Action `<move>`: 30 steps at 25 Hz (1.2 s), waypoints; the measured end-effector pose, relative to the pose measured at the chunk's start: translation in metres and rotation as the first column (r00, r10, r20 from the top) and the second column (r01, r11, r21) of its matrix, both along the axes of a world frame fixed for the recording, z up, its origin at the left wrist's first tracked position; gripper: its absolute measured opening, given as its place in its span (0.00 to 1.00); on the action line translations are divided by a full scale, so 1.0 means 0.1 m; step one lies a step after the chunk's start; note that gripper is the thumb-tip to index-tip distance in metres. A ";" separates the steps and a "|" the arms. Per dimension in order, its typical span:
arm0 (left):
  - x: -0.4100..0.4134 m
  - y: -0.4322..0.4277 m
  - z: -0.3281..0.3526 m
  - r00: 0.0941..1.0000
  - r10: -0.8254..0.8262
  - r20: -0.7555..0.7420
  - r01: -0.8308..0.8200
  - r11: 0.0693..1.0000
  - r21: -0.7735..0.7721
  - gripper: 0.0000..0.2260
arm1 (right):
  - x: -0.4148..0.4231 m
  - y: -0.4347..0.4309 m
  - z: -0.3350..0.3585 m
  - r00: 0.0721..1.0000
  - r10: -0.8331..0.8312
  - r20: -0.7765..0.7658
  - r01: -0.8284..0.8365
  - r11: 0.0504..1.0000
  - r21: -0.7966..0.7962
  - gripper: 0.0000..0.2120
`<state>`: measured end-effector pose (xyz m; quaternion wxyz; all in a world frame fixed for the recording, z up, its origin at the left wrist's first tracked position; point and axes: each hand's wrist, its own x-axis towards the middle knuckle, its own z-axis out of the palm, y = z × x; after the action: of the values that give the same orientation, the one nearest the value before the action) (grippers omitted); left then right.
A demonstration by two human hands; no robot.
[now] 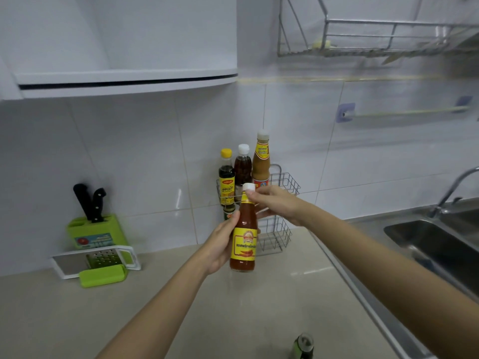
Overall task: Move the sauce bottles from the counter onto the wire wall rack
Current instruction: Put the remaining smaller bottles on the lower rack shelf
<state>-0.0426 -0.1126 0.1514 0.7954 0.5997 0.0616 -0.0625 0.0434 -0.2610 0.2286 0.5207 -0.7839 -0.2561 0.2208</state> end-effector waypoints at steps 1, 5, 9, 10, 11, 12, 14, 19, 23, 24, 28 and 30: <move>0.03 0.02 -0.01 1.000 -0.003 -0.003 0.003 1.000 0.010 0.17 | 0.01 -0.03 -0.07 0.999 0.004 -0.047 -0.003 1.000 0.014 0.18; 0.13 0.05 -0.30 0.996 -0.045 -0.073 0.056 0.986 0.155 0.19 | 0.07 -0.08 -0.58 0.962 -0.137 -0.236 0.163 0.982 0.091 0.16; 0.31 0.41 -0.85 0.972 0.172 -0.158 -0.044 0.798 0.600 0.21 | 0.19 -0.19 -1.19 0.791 -0.477 -0.383 0.576 0.792 0.202 0.12; 0.34 0.54 -0.96 0.957 0.224 -0.185 -0.041 0.734 0.678 0.19 | 0.27 -0.24 -1.31 0.714 -0.552 -0.430 0.678 0.699 0.229 0.10; 0.37 0.65 -1.03 0.942 0.264 -0.206 -0.034 0.688 0.725 0.17 | 0.36 -0.29 -1.40 0.641 -0.607 -0.470 0.756 0.607 0.246 0.09; 0.42 0.73 -1.11 0.929 0.289 -0.231 -0.022 0.665 0.747 0.16 | 0.48 -0.33 -1.51 0.569 -0.652 -0.501 0.816 0.522 0.247 0.09; 0.47 0.80 -1.17 0.921 0.298 -0.253 -0.007 0.661 0.751 0.14 | 0.63 -0.36 -1.64 0.463 -0.763 -0.451 0.886 0.415 0.207 0.09; 0.76 0.71 -1.36 0.912 0.331 -0.243 -0.068 0.706 0.705 0.10 | 0.90 -0.21 -1.84 0.373 -0.881 -0.292 0.918 0.305 0.253 0.10; 1.04 0.70 -1.45 0.900 0.361 -0.243 -0.134 0.761 0.635 0.17 | 1.08 -0.05 -1.90 0.513 -0.844 -0.157 0.840 0.455 0.294 0.07; 1.10 0.71 -1.45 0.896 0.369 -0.246 -0.146 0.770 0.620 0.21 | 1.11 0.00 -1.91 0.565 -0.816 -0.118 0.807 0.518 0.284 0.07; 1.26 0.77 -1.54 0.895 0.332 -0.299 -0.129 0.833 0.538 0.24 | 1.18 0.15 -2.11 0.736 -0.669 0.104 0.648 0.741 0.176 0.05; 1.27 0.78 -1.62 0.914 0.275 -0.298 -0.120 0.885 0.449 0.23 | 1.24 0.12 -2.17 0.806 -0.542 0.237 0.535 0.839 0.099 0.05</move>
<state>0.0845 -0.0349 -0.0103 0.6247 0.7264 0.2773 -0.0718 0.1674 -0.2486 0.0118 0.5352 -0.8387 -0.0912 -0.0420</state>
